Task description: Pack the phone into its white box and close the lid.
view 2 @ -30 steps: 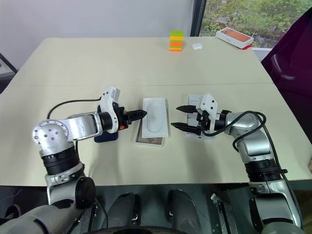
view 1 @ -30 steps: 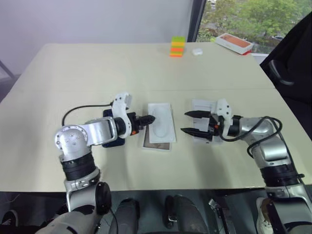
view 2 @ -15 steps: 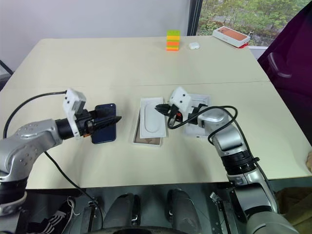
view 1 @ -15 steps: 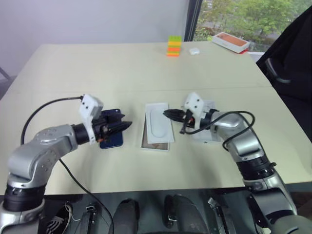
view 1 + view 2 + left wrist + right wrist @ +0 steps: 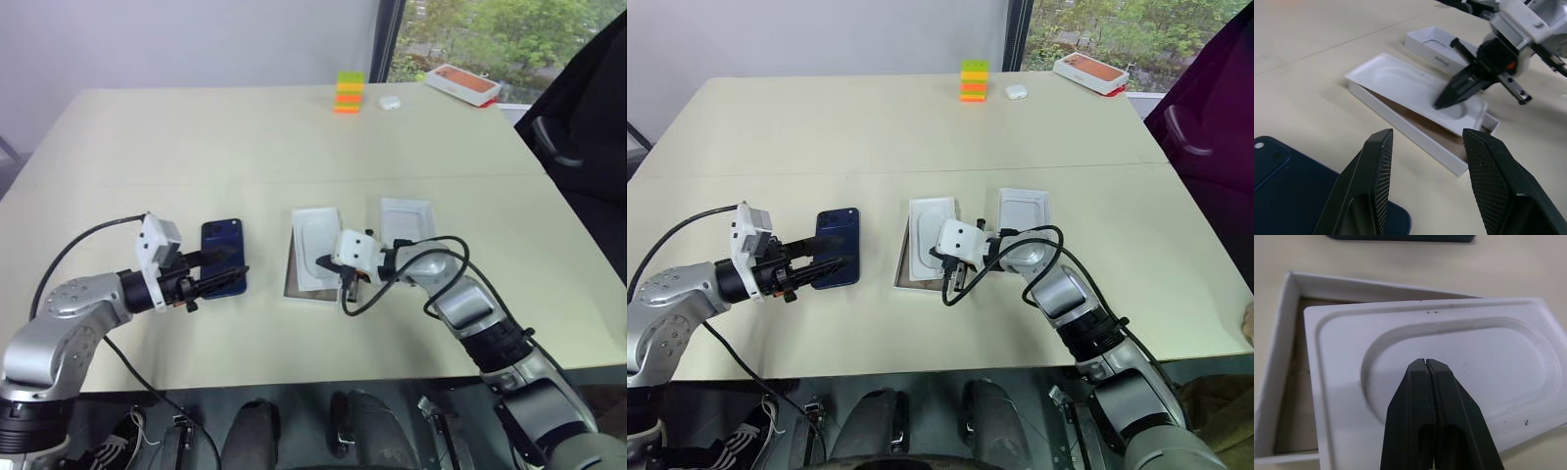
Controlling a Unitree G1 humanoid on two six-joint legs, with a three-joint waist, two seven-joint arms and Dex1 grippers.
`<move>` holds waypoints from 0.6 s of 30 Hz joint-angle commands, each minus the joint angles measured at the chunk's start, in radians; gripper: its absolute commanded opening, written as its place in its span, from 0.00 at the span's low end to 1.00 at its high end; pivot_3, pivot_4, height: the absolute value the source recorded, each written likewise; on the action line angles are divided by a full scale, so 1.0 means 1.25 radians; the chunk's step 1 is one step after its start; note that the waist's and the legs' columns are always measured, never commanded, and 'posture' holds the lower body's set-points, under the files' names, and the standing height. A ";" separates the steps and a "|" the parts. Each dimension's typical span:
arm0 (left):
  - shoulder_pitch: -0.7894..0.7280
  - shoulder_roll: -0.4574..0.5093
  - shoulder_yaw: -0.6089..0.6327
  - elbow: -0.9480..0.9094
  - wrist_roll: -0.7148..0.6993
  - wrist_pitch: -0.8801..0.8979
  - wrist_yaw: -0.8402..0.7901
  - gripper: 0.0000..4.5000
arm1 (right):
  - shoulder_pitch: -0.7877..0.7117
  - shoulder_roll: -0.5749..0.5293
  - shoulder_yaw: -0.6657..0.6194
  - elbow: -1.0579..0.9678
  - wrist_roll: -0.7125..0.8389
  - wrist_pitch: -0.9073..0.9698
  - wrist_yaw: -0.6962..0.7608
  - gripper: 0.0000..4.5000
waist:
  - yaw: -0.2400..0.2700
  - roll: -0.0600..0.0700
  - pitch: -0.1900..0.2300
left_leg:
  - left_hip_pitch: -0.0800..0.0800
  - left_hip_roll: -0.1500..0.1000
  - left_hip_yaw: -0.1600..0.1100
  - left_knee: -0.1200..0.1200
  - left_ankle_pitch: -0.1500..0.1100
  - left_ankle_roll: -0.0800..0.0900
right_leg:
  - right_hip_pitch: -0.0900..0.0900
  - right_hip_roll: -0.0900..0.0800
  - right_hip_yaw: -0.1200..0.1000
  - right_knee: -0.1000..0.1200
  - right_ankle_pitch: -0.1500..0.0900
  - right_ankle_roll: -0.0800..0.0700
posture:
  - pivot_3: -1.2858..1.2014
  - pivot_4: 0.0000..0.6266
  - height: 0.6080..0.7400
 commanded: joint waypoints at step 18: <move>0.016 -0.031 0.006 -0.036 0.040 -0.040 0.058 0.53 | -0.051 0.122 -0.029 0.023 -0.004 0.152 -0.062 0.01 | 0.000 0.000 0.000 | 0.000 0.001 0.000 0.000 0.000 0.000 | 0.000 0.000 0.000 0.001 0.000 0.000 | 0.52 0.24 1.00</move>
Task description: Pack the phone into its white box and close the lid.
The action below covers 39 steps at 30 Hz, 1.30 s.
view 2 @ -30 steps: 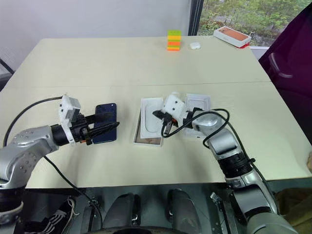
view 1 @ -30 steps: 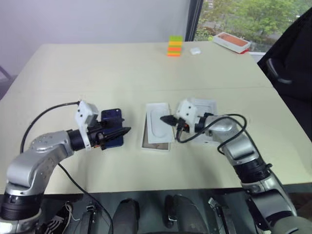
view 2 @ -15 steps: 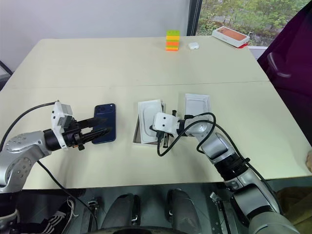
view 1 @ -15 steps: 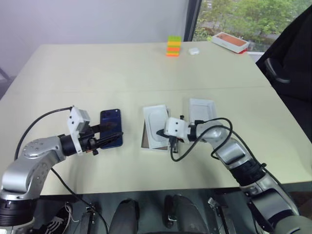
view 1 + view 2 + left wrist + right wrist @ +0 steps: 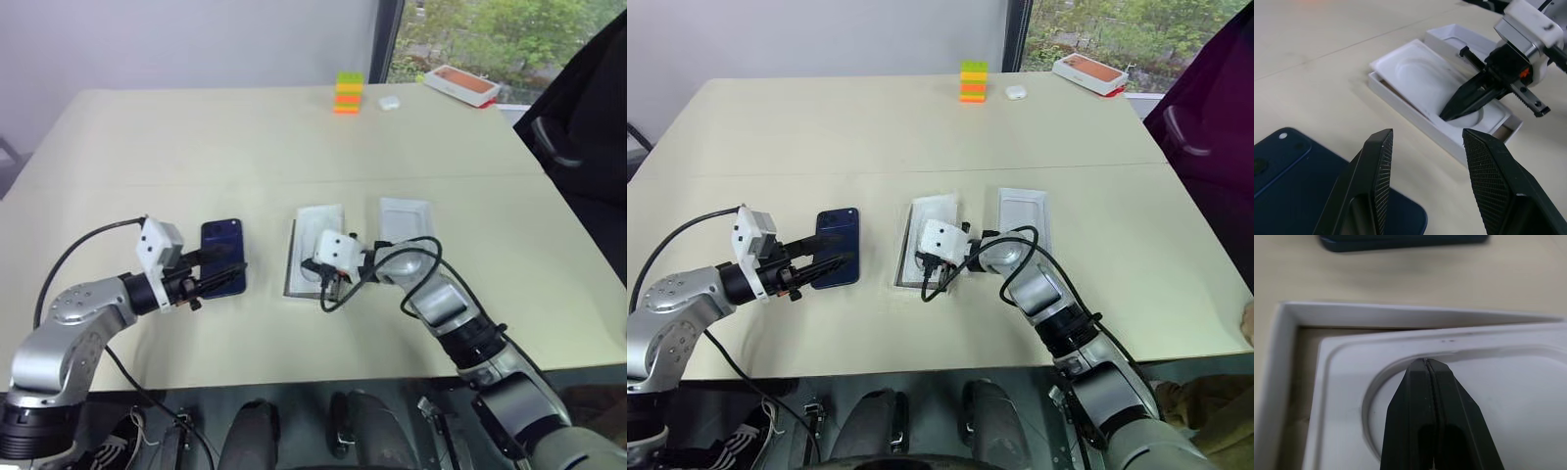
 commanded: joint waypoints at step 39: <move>-0.032 -0.019 -0.005 0.004 0.035 -0.055 0.010 0.53 | -0.060 -0.083 0.002 -0.087 0.004 0.005 0.017 0.01 | -0.002 0.000 0.000 | 0.000 0.000 0.000 0.000 0.000 0.000 | -0.001 0.000 0.000 0.000 0.000 0.000 | 0.52 0.24 1.00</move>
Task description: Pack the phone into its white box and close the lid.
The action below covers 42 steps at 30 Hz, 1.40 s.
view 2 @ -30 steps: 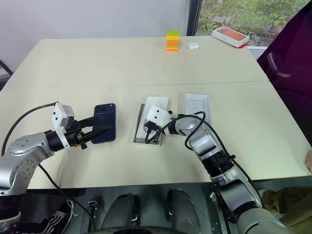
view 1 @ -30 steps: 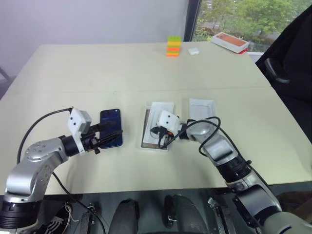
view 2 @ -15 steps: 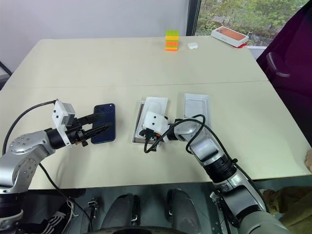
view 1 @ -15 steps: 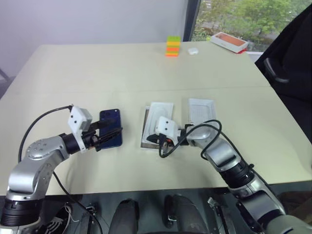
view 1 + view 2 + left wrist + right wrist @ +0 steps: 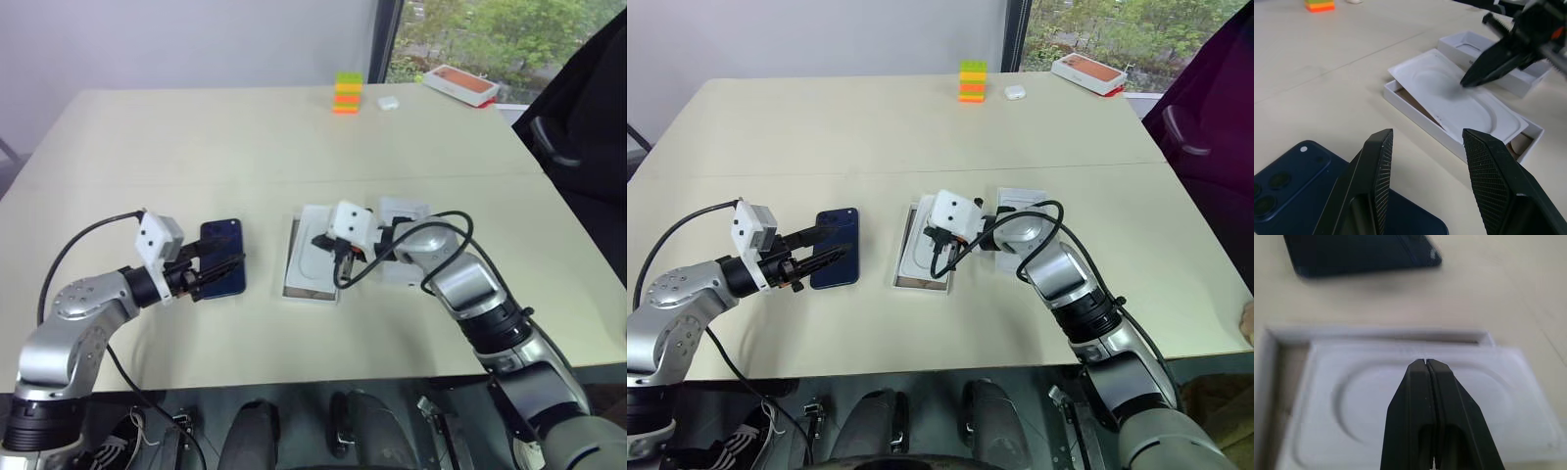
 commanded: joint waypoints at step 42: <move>-0.009 0.001 -0.006 0.000 0.042 -0.048 -0.001 0.53 | 0.012 0.049 -0.008 0.001 -0.048 -0.092 0.018 0.01 | 0.000 0.000 0.000 | 0.001 0.000 0.000 0.001 0.000 0.000 | 0.000 0.000 0.000 0.001 0.000 0.000 | 0.52 0.24 1.00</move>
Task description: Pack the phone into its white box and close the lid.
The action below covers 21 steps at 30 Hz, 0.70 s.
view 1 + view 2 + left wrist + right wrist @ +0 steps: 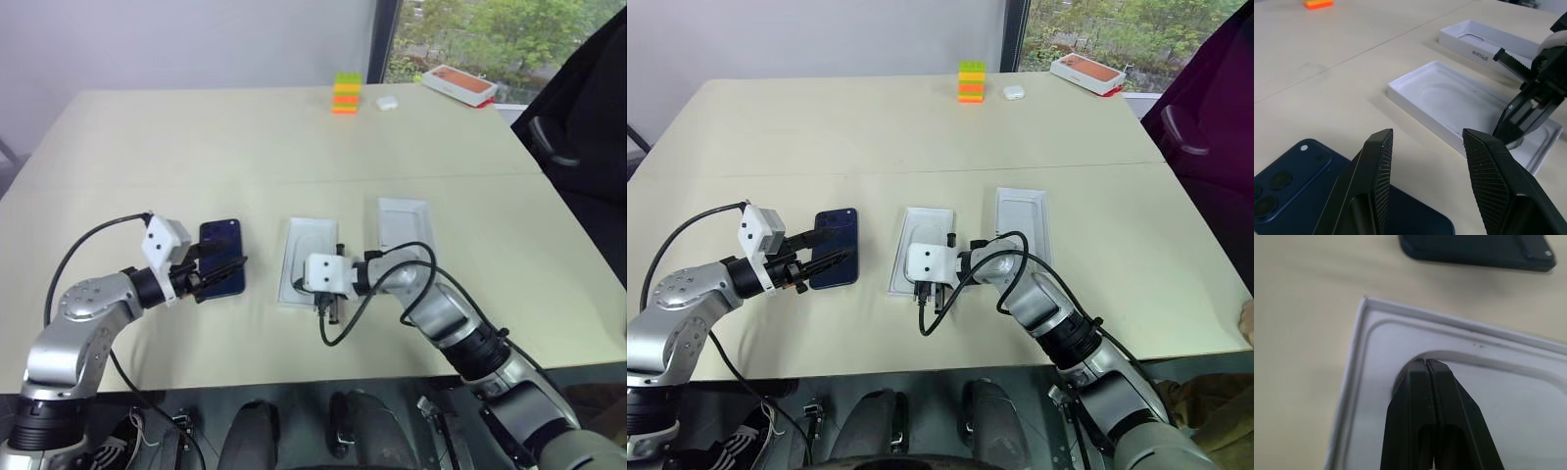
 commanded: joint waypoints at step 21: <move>-0.014 0.008 0.014 0.001 -0.004 -0.013 -0.018 0.53 | -0.051 -0.007 -0.020 0.160 -0.095 -0.190 -0.079 0.01 | 0.000 0.000 0.000 | 0.000 0.000 0.000 0.000 0.000 0.000 | 0.000 0.000 0.000 0.001 0.000 0.000 | 0.52 0.24 1.00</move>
